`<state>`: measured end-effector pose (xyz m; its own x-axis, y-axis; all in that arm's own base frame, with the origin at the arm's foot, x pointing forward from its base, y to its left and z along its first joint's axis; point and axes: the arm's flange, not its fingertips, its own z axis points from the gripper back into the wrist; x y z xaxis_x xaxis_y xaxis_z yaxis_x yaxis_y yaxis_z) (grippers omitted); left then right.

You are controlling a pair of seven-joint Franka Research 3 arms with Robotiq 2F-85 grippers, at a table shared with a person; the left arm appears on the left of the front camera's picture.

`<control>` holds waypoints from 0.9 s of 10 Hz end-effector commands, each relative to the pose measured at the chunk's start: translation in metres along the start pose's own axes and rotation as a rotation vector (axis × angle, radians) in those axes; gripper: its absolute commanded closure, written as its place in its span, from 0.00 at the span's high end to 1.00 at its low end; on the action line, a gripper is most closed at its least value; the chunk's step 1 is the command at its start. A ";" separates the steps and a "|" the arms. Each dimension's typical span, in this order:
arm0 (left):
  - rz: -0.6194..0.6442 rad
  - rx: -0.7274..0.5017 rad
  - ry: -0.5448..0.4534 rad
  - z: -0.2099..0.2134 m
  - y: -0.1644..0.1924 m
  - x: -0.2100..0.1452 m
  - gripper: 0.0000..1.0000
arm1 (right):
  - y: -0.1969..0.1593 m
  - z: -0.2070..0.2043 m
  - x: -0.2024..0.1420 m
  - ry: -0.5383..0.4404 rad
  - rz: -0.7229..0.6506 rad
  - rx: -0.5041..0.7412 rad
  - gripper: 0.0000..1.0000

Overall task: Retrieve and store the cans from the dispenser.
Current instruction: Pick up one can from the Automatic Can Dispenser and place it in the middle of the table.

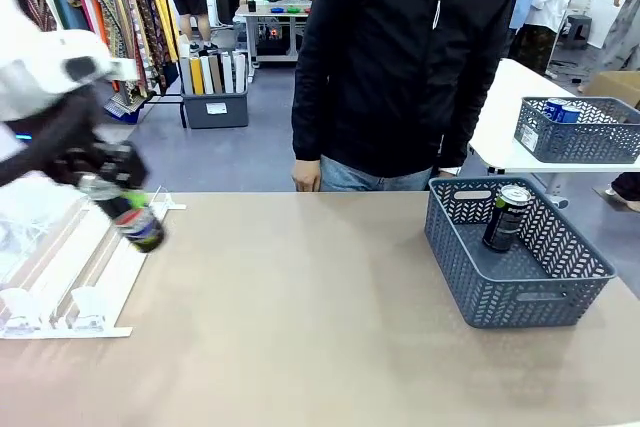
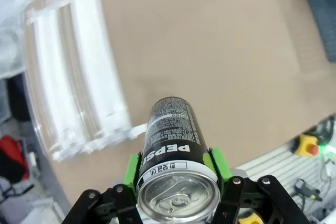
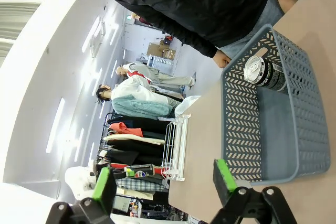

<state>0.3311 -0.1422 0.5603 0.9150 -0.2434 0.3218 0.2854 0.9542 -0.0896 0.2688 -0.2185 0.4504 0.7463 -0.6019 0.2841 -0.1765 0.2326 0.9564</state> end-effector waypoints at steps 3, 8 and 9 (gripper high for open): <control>-0.312 -0.021 0.119 -0.079 -0.144 0.074 0.00 | 0.003 -0.002 0.001 -0.012 0.009 0.015 1.00; -0.362 0.060 0.214 -0.190 -0.225 0.085 0.00 | 0.003 -0.002 0.001 -0.012 0.009 0.015 1.00; -0.363 0.043 0.223 -0.199 -0.224 0.084 0.00 | 0.003 -0.002 0.001 -0.012 0.009 0.015 1.00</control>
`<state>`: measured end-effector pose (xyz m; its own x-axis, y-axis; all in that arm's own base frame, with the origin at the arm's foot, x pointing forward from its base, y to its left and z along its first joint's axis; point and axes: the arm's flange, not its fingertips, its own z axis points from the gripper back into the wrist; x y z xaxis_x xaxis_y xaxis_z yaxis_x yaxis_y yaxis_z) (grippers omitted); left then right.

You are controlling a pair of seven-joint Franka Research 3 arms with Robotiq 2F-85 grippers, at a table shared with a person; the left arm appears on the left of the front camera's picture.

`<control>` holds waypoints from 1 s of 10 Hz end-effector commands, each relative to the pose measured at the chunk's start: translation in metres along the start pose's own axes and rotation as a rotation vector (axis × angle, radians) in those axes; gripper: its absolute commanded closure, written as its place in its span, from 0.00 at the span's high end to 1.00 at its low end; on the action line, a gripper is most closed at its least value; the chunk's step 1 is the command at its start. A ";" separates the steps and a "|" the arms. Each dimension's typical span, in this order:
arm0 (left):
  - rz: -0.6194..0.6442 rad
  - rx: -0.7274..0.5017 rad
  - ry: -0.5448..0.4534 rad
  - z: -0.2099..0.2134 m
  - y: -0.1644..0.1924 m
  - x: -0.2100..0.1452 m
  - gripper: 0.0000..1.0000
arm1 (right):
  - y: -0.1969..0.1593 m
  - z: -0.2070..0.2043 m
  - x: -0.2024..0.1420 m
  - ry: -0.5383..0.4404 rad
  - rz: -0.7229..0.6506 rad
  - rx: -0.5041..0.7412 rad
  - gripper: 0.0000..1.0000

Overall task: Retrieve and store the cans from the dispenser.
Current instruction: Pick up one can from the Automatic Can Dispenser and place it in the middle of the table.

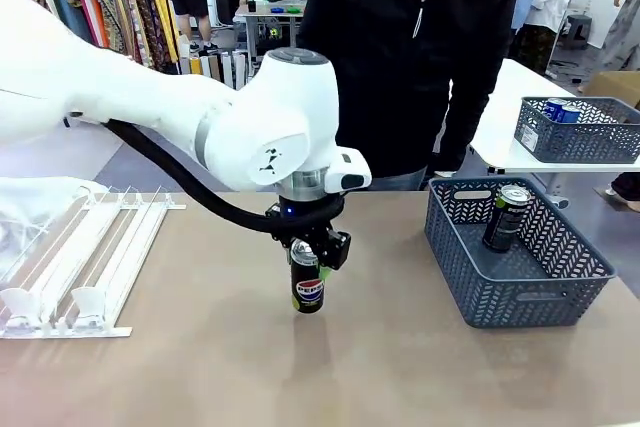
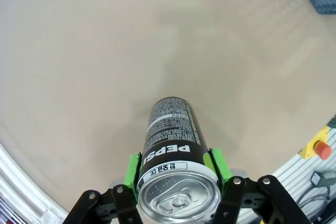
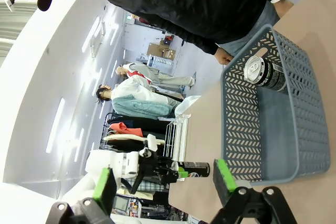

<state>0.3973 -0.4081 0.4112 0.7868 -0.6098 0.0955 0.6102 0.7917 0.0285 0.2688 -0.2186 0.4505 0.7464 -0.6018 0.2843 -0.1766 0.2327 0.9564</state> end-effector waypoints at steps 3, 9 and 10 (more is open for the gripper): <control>0.045 0.002 -0.003 0.000 0.005 0.007 0.00 | 0.003 -0.002 0.001 -0.012 0.009 0.015 1.00; 0.066 -0.006 -0.001 0.003 0.015 0.005 1.00 | 0.003 -0.002 0.001 -0.012 0.009 0.015 1.00; 0.075 -0.017 -0.007 0.006 0.017 0.005 1.00 | 0.003 -0.002 0.001 -0.012 0.009 0.015 1.00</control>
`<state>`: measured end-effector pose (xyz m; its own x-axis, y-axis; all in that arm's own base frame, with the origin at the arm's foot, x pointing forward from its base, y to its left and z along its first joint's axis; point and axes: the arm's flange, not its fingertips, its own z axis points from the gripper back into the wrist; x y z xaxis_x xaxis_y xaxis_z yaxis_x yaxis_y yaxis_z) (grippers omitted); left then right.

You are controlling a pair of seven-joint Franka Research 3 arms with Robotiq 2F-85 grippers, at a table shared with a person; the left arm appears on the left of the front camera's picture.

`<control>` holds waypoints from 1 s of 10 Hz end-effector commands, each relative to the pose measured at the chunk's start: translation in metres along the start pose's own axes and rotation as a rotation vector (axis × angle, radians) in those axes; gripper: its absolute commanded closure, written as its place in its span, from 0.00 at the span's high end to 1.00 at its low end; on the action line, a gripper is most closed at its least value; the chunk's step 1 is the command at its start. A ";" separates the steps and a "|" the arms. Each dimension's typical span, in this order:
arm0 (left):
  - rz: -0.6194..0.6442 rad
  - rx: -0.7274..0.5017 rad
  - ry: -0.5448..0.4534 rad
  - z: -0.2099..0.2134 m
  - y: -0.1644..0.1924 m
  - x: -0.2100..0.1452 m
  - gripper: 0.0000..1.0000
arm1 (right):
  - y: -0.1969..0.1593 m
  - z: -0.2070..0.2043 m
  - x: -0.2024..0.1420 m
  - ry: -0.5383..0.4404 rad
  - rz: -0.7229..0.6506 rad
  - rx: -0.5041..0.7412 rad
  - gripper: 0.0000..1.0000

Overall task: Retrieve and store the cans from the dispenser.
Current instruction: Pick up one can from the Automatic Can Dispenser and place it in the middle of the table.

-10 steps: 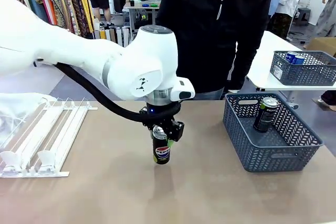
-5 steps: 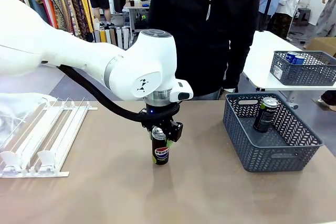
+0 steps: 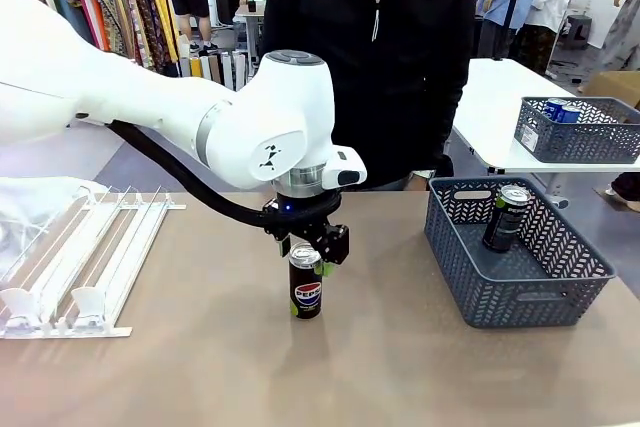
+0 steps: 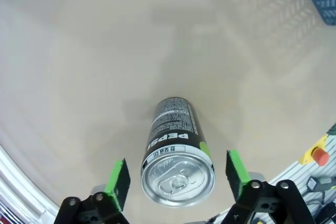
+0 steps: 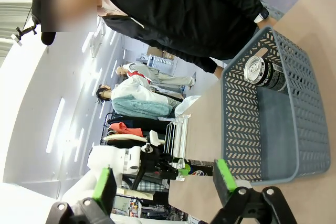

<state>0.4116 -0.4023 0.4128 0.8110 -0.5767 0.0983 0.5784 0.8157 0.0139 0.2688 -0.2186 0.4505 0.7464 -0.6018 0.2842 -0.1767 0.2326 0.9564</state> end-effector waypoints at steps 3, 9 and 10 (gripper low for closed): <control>0.049 -0.012 -0.077 0.039 0.009 -0.016 1.00 | 0.003 -0.002 0.001 -0.012 0.009 0.015 1.00; 0.247 -0.460 -0.312 0.186 0.147 -0.139 1.00 | 0.003 -0.002 0.001 -0.012 0.009 0.015 1.00; 0.325 -0.549 -0.377 0.194 0.188 -0.170 1.00 | 0.003 -0.002 0.001 -0.012 0.009 0.015 1.00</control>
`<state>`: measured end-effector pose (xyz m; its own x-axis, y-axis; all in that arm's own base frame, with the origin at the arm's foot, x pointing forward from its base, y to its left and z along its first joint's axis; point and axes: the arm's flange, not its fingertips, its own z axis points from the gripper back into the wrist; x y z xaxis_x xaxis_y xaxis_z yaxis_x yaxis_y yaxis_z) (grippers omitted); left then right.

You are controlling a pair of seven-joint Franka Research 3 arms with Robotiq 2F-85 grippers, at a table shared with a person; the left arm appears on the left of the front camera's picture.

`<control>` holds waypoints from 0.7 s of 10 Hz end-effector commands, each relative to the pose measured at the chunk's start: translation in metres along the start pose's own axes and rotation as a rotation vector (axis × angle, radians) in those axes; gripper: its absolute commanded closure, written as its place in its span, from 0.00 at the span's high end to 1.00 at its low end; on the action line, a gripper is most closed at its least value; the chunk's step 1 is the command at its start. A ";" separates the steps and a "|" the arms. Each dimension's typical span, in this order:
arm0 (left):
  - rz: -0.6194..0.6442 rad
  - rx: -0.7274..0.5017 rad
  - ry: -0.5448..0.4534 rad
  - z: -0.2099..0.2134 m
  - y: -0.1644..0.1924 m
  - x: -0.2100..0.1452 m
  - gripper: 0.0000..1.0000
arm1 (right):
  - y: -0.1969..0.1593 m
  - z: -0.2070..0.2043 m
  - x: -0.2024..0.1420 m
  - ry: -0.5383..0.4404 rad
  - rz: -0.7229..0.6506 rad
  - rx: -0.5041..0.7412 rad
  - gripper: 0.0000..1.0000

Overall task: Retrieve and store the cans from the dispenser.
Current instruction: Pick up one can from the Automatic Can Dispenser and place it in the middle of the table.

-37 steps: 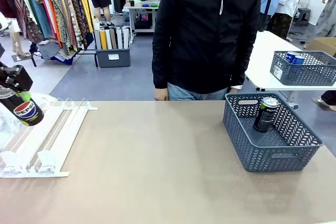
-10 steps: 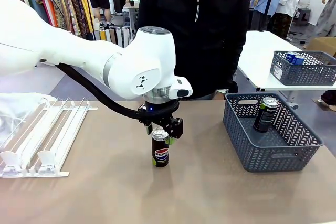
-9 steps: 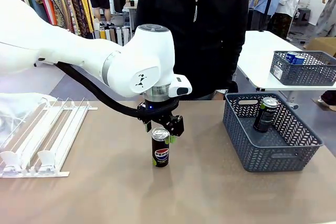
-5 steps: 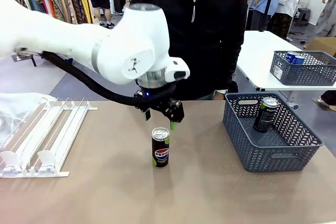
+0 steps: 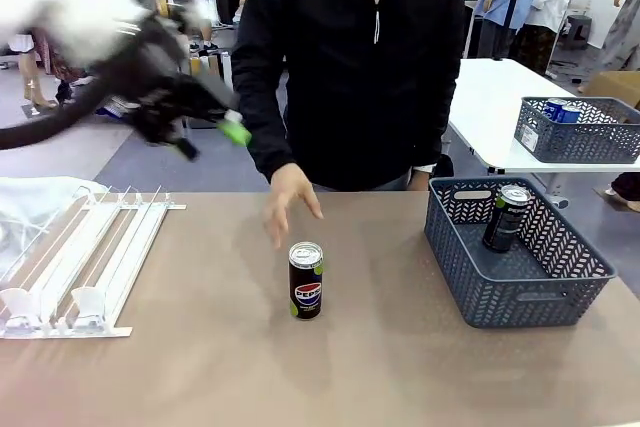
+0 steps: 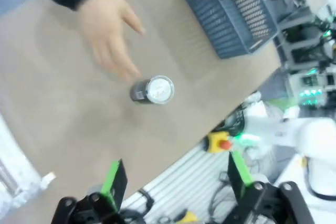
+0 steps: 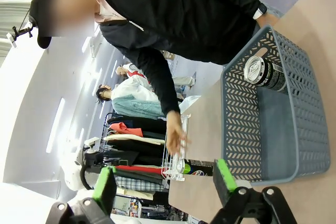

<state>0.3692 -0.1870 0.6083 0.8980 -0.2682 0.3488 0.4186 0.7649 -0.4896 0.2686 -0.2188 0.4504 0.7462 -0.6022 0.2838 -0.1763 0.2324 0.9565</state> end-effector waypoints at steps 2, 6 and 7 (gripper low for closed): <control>0.224 -0.278 -0.231 0.074 0.132 -0.074 1.00 | 0.003 -0.002 0.001 -0.011 0.010 0.015 1.00; 0.534 -0.660 -0.479 0.085 0.260 -0.181 1.00 | 0.003 -0.002 0.001 -0.011 0.010 0.015 1.00; 0.564 -0.629 -0.443 0.085 0.263 -0.182 1.00 | 0.003 -0.002 0.001 -0.011 0.010 0.015 1.00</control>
<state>0.2925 0.1300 0.4840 0.9015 0.4069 0.1473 0.0644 0.2104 -0.9755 0.2685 -0.2189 0.4504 0.7460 -0.6024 0.2840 -0.1764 0.2324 0.9565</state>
